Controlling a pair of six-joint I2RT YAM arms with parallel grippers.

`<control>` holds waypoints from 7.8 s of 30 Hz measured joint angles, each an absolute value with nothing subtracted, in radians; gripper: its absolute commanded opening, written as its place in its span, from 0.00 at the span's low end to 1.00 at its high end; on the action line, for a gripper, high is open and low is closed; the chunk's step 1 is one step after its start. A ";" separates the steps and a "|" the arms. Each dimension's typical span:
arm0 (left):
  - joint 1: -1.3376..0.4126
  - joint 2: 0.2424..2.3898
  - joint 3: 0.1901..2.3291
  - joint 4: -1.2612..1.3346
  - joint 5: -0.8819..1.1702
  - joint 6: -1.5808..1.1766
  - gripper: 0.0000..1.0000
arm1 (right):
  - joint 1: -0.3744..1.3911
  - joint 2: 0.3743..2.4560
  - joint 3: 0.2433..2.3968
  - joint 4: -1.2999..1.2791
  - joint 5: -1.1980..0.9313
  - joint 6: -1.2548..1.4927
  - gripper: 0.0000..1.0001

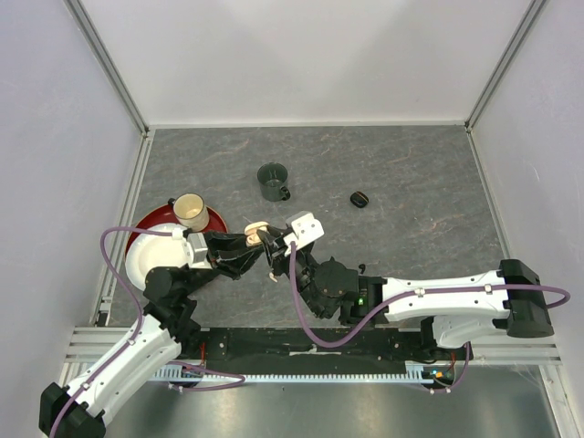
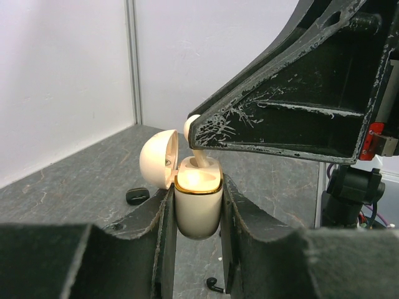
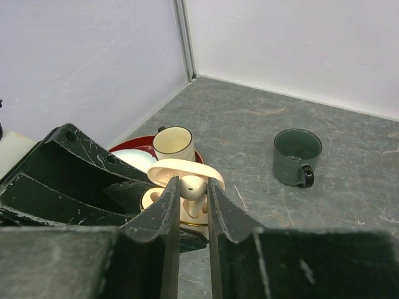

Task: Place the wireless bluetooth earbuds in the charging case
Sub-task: Place the earbud in the charging case, then pick up the earbud from the center of the board.

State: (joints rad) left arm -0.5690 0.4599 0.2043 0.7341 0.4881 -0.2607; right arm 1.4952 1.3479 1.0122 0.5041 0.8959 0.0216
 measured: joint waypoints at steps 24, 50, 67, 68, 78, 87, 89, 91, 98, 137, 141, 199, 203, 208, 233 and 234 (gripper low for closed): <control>-0.569 0.447 0.204 0.727 0.474 -0.261 0.02 | 1.451 1.339 1.012 0.488 0.834 -0.038 0.00; -0.574 0.447 0.204 0.696 0.451 -0.262 0.02 | 1.432 1.308 1.012 0.379 0.713 -0.086 0.01; -0.574 0.447 0.205 0.704 0.428 -0.263 0.02 | 1.433 1.308 1.010 0.355 0.696 -0.093 0.44; -0.574 0.447 0.205 0.704 0.428 -0.263 0.02 | 1.433 1.308 1.013 0.349 0.696 -0.086 0.48; -0.573 0.438 0.205 0.703 0.400 -0.262 0.02 | 1.438 1.290 1.036 0.308 0.688 0.022 0.86; -0.573 0.398 0.205 0.683 0.393 -0.260 0.02 | 1.381 1.062 1.024 0.312 0.842 0.114 0.98; -0.573 0.390 0.205 0.679 0.393 -0.260 0.02 | 1.335 1.018 1.025 0.286 0.899 0.168 0.98; -0.573 0.377 0.205 0.674 0.393 -0.260 0.02 | 1.259 0.992 1.034 0.197 0.939 0.270 0.98; -0.573 0.336 0.210 0.625 0.393 -0.258 0.02 | 0.983 1.051 1.063 -0.189 0.828 0.572 0.98; -0.573 0.122 0.370 0.300 0.341 -0.134 0.02 | 1.102 1.871 1.216 -0.288 0.103 0.728 0.64; -0.573 0.122 0.377 0.287 0.340 -0.130 0.02 | 1.102 1.901 1.226 -0.288 0.092 0.727 0.62; -0.573 0.129 0.381 0.274 0.338 -0.128 0.02 | 1.120 1.972 1.312 -0.384 0.187 0.714 0.33; -0.573 0.129 0.381 0.274 0.337 -0.128 0.02 | 1.120 1.973 1.312 -0.384 0.193 0.728 0.26; -0.573 0.129 0.381 0.274 0.337 -0.128 0.02 | 1.118 1.973 1.311 -0.383 0.204 0.747 0.22; -0.573 0.129 0.381 0.274 0.336 -0.129 0.02 | 0.893 1.807 1.054 -0.308 0.472 1.038 0.47; -0.573 0.129 0.381 0.274 0.336 -0.129 0.02 | 0.893 1.807 1.053 -0.304 0.471 1.037 0.48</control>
State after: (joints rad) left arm -0.5728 0.1287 0.3805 0.2745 0.3355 -0.1287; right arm 0.8932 1.8069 1.0531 -0.3038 0.4713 1.0370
